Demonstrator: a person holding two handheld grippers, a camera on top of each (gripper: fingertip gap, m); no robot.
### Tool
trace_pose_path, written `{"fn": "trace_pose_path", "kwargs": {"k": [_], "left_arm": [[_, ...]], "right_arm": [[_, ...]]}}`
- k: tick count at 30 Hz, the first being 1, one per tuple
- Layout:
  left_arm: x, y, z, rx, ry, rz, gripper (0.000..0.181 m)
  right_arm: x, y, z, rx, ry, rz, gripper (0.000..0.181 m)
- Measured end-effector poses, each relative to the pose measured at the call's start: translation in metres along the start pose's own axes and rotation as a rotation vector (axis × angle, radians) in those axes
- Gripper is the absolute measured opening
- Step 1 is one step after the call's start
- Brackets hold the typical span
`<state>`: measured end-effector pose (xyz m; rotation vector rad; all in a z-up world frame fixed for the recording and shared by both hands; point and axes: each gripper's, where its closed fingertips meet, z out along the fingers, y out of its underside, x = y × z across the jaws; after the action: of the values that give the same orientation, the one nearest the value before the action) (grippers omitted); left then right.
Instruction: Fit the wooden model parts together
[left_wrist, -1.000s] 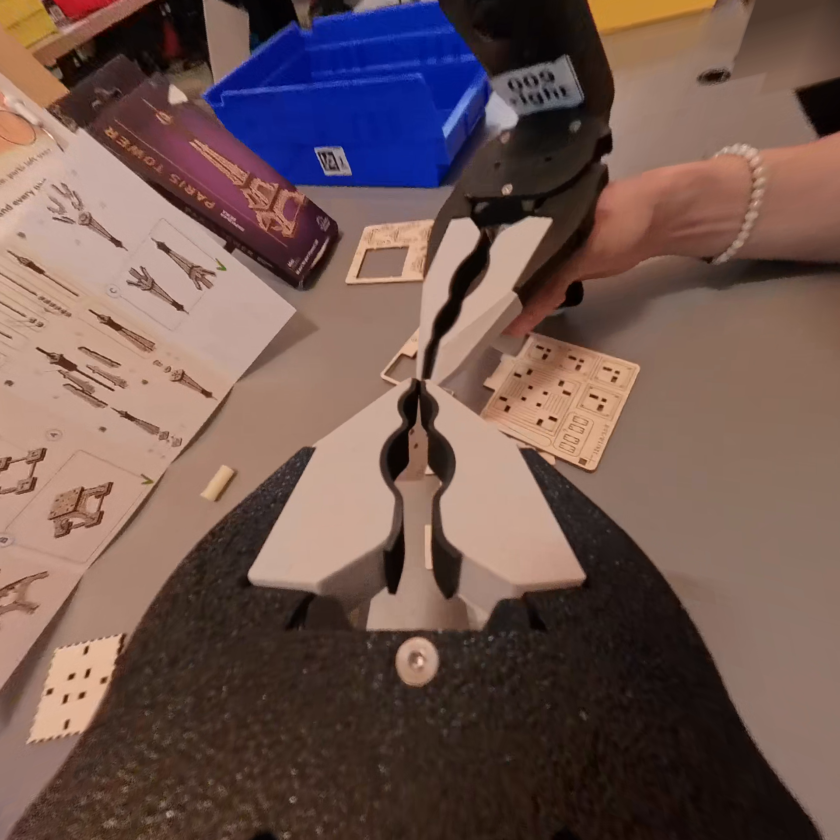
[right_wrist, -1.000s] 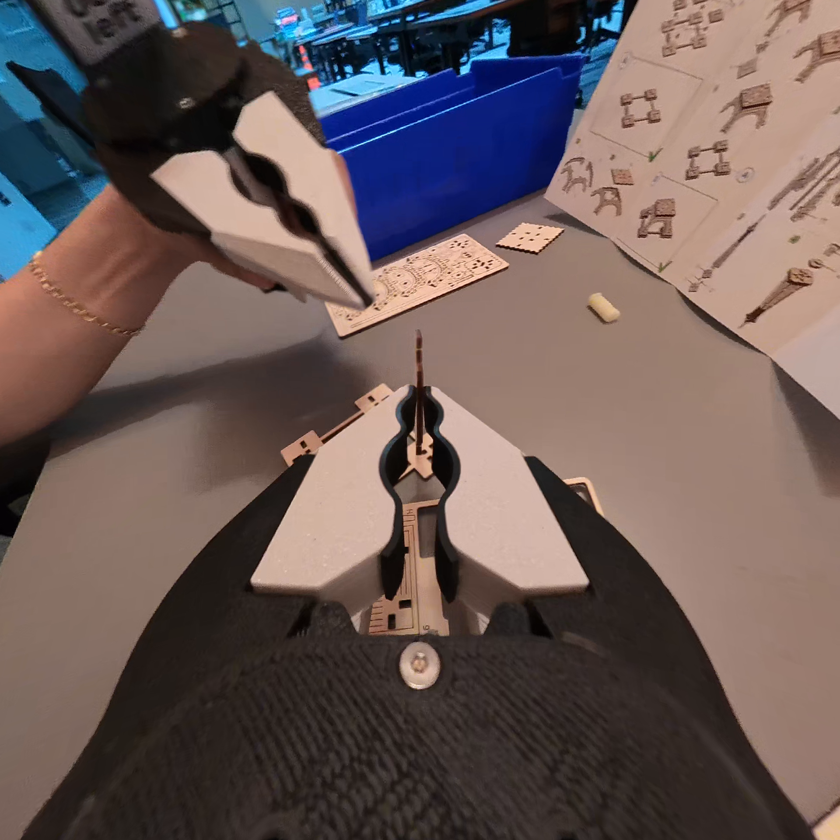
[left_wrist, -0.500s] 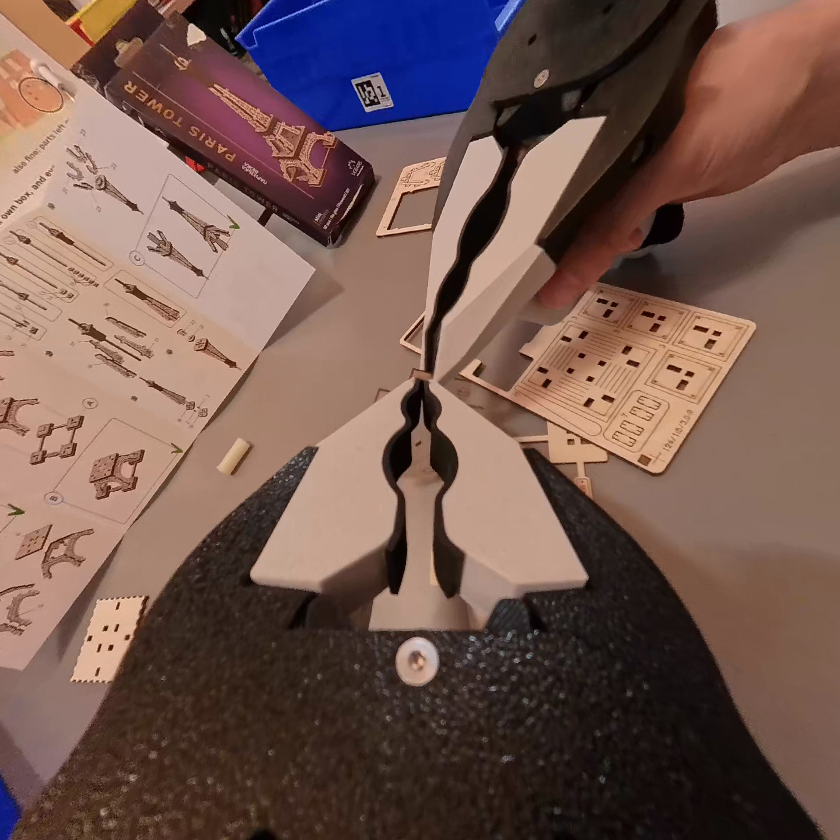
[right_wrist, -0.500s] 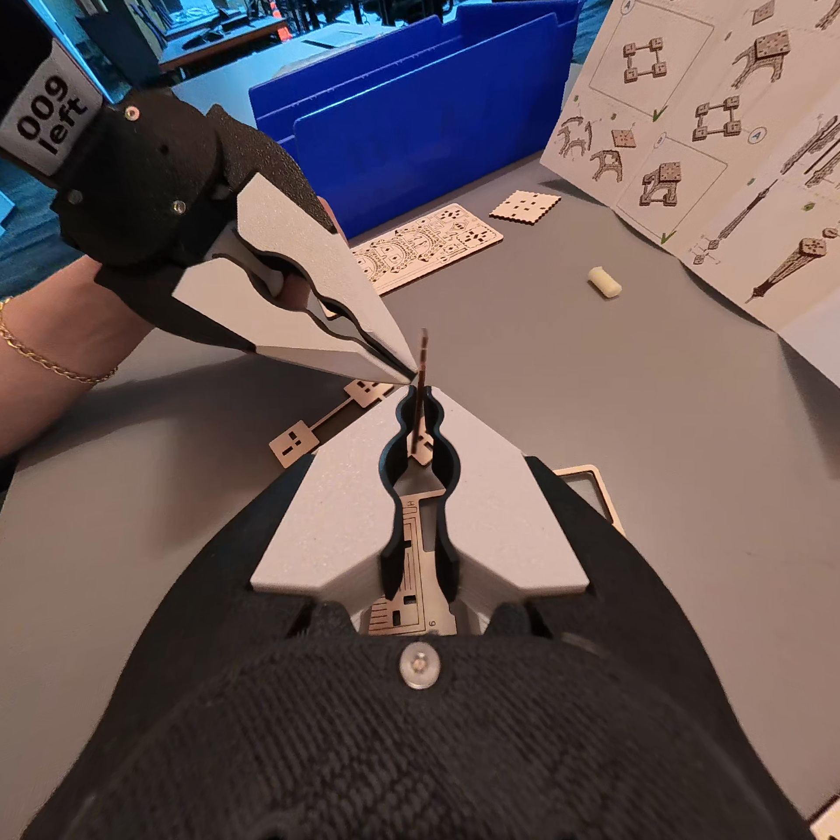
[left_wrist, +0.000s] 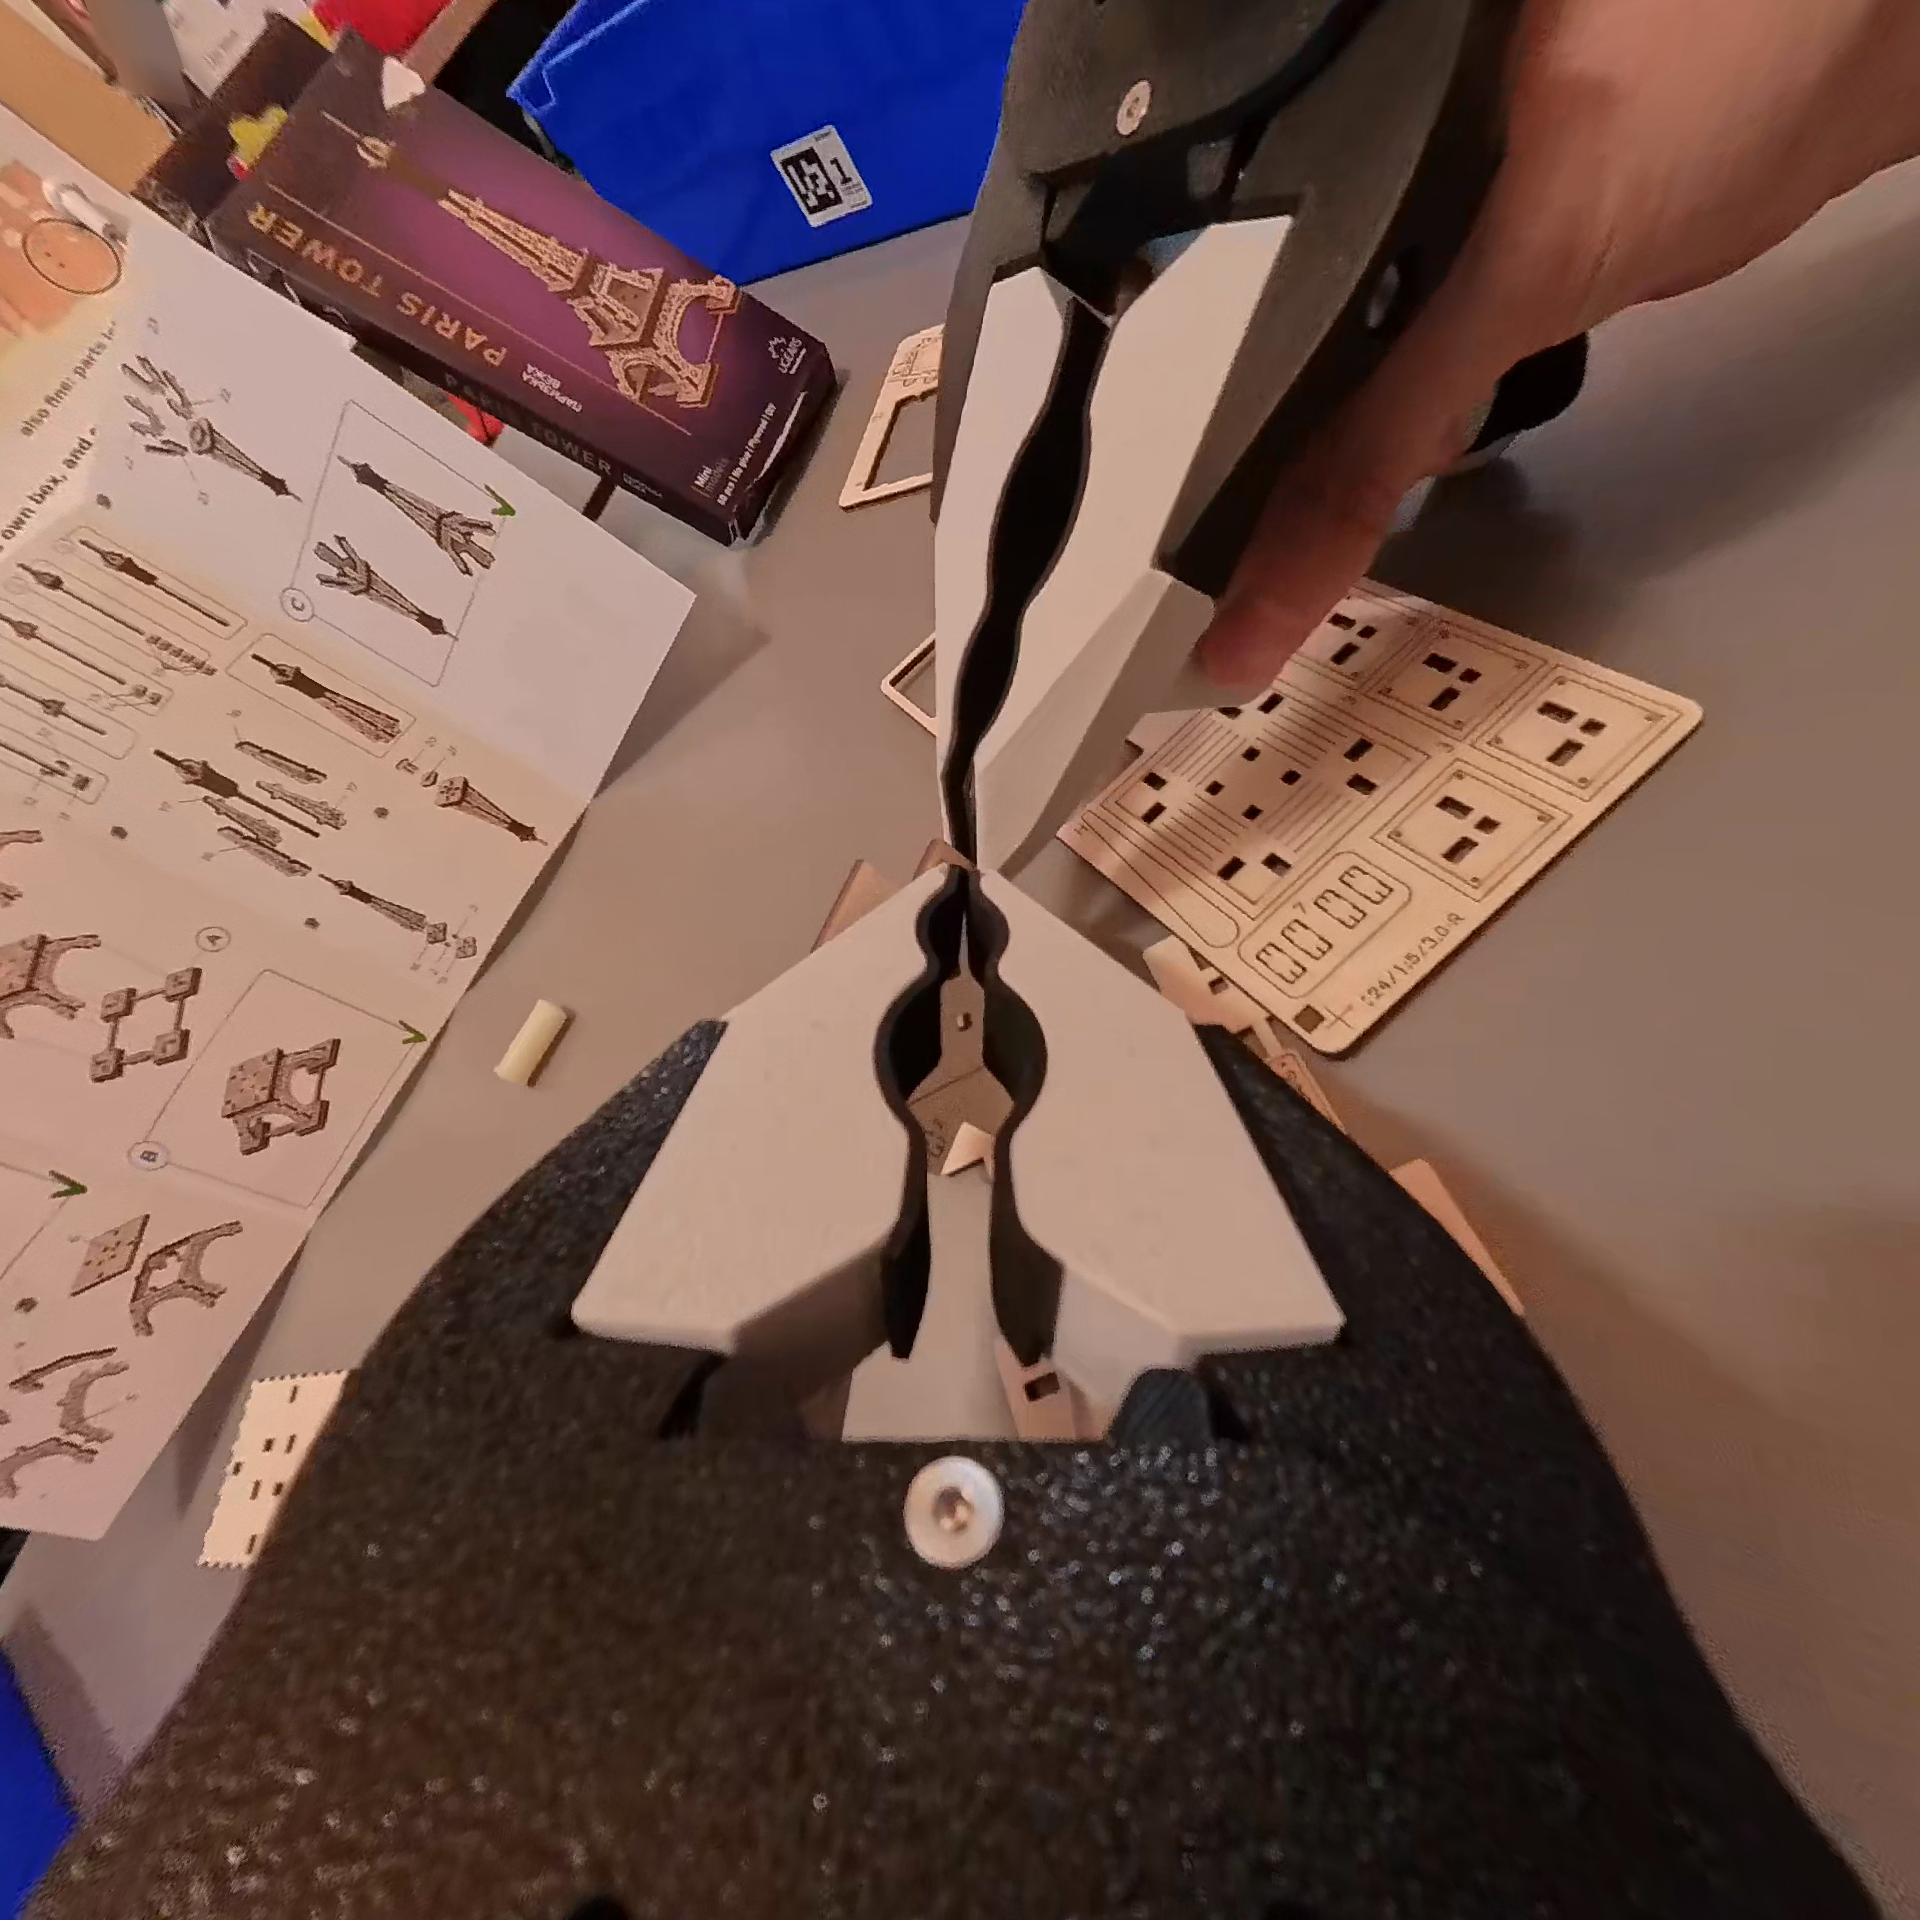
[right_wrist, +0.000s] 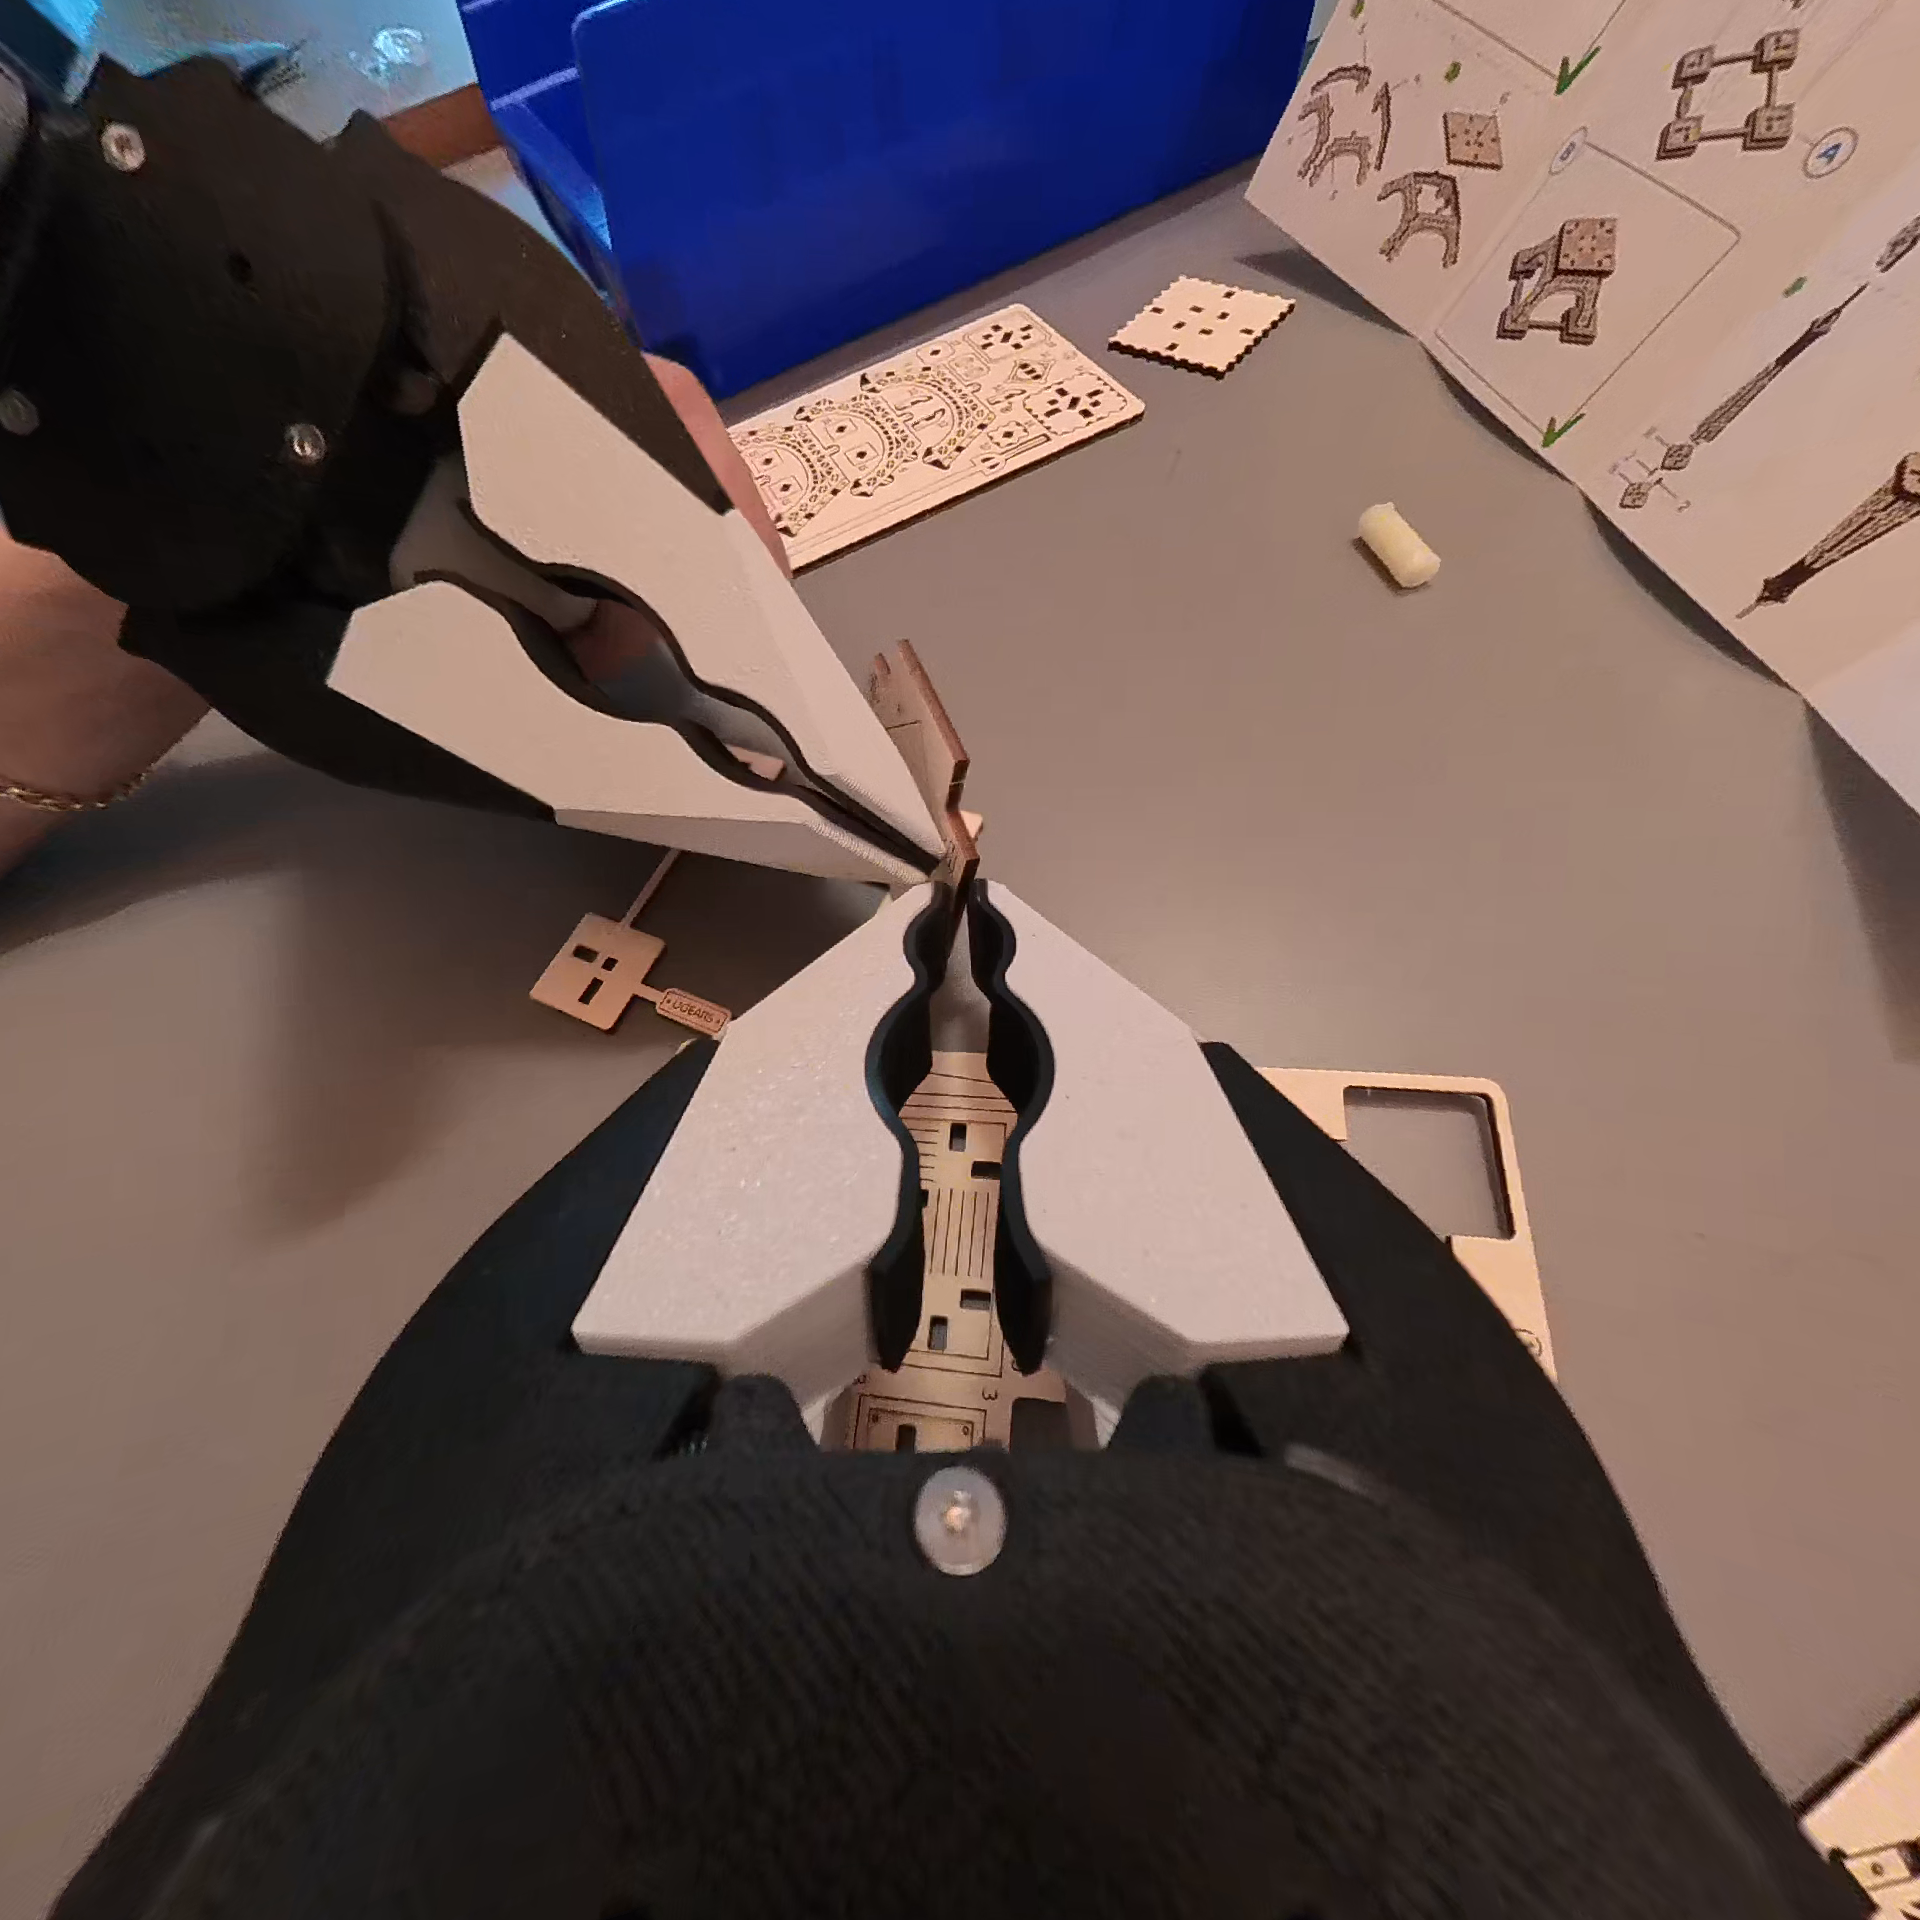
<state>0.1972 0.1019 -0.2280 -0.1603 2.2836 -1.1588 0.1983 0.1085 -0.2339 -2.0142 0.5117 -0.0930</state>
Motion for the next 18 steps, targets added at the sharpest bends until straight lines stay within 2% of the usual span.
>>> {"fn": "trace_pose_path", "kwargs": {"k": [6, 9, 11, 13, 14, 18], "left_arm": [[-0.006, -0.002, 0.001, -0.009, -0.033, 0.011, 0.000], [-0.035, -0.025, -0.021, 0.131, -0.162, -0.078, 0.000], [-0.036, -0.023, -0.026, 0.141, -0.064, -0.201, 0.004], [-0.027, -0.006, -0.021, 0.060, 0.070, -0.284, 0.023], [-0.025, -0.001, -0.019, 0.033, 0.110, -0.304, 0.022], [-0.023, -0.006, -0.021, 0.112, 0.205, -0.389, 0.007]], "right_arm": [[0.004, 0.000, 0.000, 0.004, -0.013, 0.056, 0.001], [0.004, -0.003, -0.003, 0.029, -0.027, 0.070, 0.001], [0.001, -0.005, -0.005, 0.045, -0.048, 0.061, 0.001], [-0.004, -0.007, -0.007, 0.058, -0.079, 0.050, 0.001], [-0.007, -0.008, -0.007, 0.064, -0.100, 0.042, 0.001], [-0.004, -0.008, -0.011, 0.079, -0.095, 0.054, 0.001]]}}
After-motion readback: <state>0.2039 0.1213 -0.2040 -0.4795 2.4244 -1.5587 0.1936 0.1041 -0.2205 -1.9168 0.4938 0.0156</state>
